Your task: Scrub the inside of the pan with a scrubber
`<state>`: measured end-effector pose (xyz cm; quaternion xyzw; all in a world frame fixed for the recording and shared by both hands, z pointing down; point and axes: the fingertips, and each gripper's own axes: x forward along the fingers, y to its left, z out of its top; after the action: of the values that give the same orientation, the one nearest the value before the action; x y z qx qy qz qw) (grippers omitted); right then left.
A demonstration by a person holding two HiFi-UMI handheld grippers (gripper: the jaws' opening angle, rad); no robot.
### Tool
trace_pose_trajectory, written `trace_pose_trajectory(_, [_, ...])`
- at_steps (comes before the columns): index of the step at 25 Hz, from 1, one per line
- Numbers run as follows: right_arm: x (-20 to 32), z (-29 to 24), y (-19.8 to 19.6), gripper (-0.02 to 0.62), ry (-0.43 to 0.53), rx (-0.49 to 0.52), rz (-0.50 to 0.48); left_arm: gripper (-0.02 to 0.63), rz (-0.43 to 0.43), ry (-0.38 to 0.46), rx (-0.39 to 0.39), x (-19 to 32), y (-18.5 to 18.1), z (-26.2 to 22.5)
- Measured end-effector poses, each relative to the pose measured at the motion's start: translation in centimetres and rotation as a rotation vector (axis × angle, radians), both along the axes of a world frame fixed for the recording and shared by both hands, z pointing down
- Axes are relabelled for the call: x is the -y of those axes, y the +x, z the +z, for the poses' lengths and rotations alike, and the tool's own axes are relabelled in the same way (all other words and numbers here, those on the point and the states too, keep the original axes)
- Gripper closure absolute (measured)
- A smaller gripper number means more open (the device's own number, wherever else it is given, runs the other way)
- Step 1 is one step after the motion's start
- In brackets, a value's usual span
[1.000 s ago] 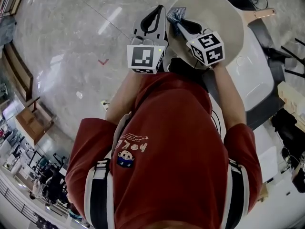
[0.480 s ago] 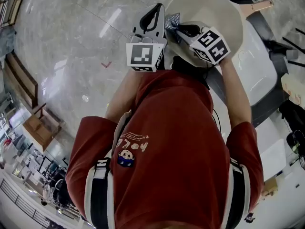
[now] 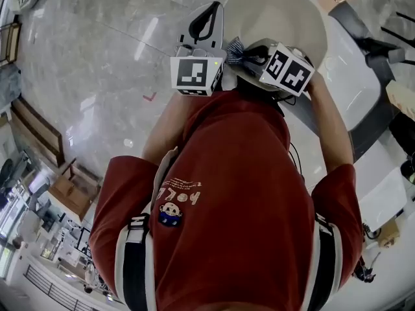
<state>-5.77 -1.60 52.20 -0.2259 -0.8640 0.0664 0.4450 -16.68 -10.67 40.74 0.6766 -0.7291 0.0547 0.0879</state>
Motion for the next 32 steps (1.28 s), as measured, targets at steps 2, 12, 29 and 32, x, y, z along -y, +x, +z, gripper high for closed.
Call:
trace_pose_trajectory(2, [-0.4,-0.1,0.6,0.532,-0.009,-0.038,-0.016,0.601,0.031,0.003,-0.002,0.7,0.2,-0.1])
trace_pose_trajectory(12, [-0.8,0.5,4.1,0.534,-0.018,-0.322,-0.048,0.6,0.171,0.049,-0.032,3.7,0.8,-0.7])
trace_pose_trajectory(29, [3.3,3.4,9.4,0.534,0.29,-0.686,0.138,0.6,0.457,0.131,-0.068,7.9,4.3,-1.9])
trace_pose_trajectory(32, [4.4,4.0,10.5,0.534,0.355,-0.727,0.175,0.6,0.495,0.14,-0.08,8.5,5.2,-2.0])
